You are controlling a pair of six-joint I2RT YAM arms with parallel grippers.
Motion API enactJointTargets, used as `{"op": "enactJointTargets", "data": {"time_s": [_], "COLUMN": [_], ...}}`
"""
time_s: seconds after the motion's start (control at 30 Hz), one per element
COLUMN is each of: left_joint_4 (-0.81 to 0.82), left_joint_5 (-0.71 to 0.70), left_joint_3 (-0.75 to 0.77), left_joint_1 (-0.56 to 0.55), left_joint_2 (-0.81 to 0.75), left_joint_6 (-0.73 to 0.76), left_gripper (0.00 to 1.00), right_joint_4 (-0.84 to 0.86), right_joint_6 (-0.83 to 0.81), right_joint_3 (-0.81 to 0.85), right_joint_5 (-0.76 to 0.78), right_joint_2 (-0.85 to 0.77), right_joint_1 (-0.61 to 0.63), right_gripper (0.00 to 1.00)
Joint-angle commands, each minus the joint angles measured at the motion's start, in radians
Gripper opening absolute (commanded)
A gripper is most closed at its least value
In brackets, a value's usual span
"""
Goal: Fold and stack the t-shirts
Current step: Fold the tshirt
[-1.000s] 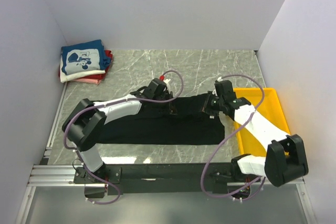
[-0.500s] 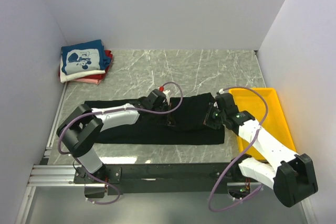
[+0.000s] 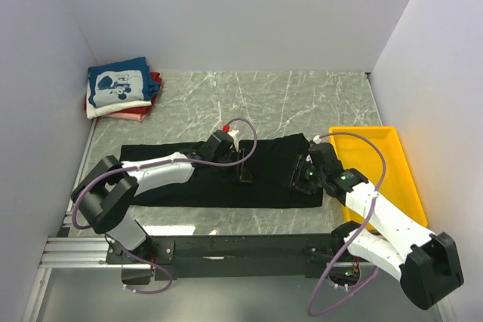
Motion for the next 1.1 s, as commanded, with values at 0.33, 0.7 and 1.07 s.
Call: {"op": "enactJointTargets", "data": {"time_s": [0.33,0.7,1.07], "left_joint_4": [-0.146,-0.231,-0.321], "left_joint_5": [-0.158,-0.207,-0.126], "left_joint_3": [0.104,0.104,0.438], "left_joint_1": [0.012,0.032,0.133], "left_joint_2": [-0.086,-0.054,0.146], "left_joint_6": [0.029,0.054,0.138], "left_gripper": [0.44,0.34,0.34], "right_joint_4": [-0.055,0.071,0.076], "right_joint_6": [-0.011,0.017,-0.02], "right_joint_3": [0.198,0.329,0.508], "right_joint_5": [0.253,0.364,0.283], "right_joint_2": [0.123,0.495,0.832], "right_joint_1": [0.009,-0.021,-0.071], "right_gripper": [0.47,0.46,0.44]}}
